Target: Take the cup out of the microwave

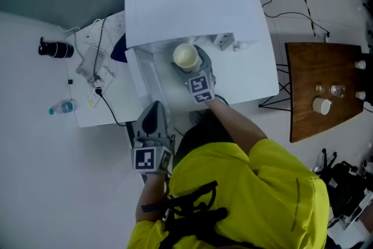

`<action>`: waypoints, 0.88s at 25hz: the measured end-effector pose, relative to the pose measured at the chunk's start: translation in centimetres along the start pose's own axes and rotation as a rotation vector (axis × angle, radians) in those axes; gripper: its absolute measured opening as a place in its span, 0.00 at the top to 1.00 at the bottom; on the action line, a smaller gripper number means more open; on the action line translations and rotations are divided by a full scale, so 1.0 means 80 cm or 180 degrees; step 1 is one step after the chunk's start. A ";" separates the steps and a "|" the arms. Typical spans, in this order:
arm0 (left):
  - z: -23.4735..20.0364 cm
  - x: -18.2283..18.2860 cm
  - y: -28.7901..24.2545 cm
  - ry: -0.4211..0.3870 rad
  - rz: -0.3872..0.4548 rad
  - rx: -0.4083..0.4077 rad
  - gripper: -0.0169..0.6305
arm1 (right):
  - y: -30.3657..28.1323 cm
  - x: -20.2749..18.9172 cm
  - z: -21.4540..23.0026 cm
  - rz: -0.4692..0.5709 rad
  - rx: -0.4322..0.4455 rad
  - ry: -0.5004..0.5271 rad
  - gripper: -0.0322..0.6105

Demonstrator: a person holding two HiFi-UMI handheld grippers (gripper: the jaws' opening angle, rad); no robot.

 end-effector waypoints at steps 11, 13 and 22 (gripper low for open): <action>0.062 -0.031 -0.020 -0.0091 -0.0374 -0.0632 0.98 | 0.224 -0.114 0.115 -0.0340 -0.0619 -0.0343 0.25; 0.076 -0.037 -0.026 -0.0112 -0.0419 -0.0705 0.98 | 0.223 -0.141 0.179 -0.0345 -0.0844 -0.0286 0.25; 0.120 -0.061 -0.054 -0.0220 -0.0543 -0.0954 0.98 | 0.155 -0.208 0.337 -0.0524 -0.1192 -0.0394 0.25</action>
Point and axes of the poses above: the fingertips, and each gripper's own axes: y backward along the fingers, z to its right, x out of its top, the point moved 10 cm from there along y, backward along the fingers, and after that the axes turned 9 degrees about y, right-handed, at the moved point
